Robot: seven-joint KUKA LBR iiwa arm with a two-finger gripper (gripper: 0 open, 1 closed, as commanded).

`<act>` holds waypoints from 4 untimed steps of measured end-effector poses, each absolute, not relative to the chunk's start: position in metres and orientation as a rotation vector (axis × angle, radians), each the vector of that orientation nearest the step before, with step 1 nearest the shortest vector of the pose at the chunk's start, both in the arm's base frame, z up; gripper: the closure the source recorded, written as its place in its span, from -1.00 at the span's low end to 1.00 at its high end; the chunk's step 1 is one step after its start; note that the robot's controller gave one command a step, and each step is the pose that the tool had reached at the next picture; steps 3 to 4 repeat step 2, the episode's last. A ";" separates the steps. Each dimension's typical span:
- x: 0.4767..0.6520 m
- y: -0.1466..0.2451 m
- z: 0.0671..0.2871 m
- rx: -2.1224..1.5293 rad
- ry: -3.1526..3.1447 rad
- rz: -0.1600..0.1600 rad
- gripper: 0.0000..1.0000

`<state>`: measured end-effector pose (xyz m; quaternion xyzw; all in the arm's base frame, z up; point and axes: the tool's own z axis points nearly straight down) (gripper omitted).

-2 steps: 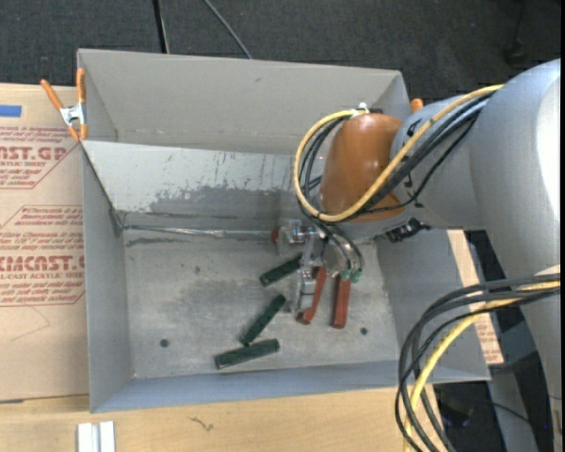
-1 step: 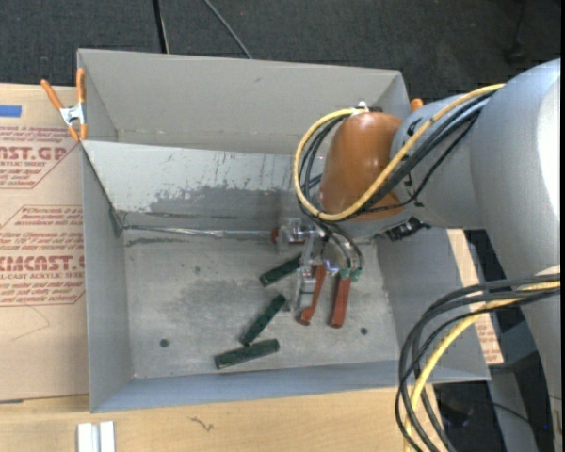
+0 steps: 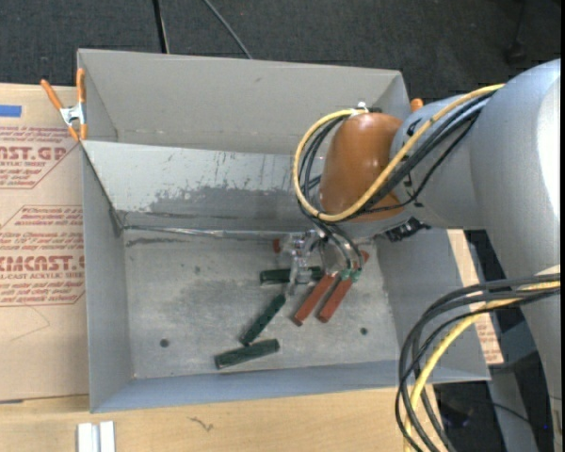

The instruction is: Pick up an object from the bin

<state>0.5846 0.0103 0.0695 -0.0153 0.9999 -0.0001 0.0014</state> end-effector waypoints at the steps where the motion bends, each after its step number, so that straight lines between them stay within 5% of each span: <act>1: 0.585 0.011 0.079 -0.049 3.138 0.000 1.00; 2: 0.586 0.011 0.120 -0.049 3.136 0.000 1.00; 4: 0.586 0.011 0.120 -0.049 3.136 0.000 1.00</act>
Offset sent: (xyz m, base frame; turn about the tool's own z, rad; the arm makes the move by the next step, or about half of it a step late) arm -0.0001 0.0000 0.0090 0.0000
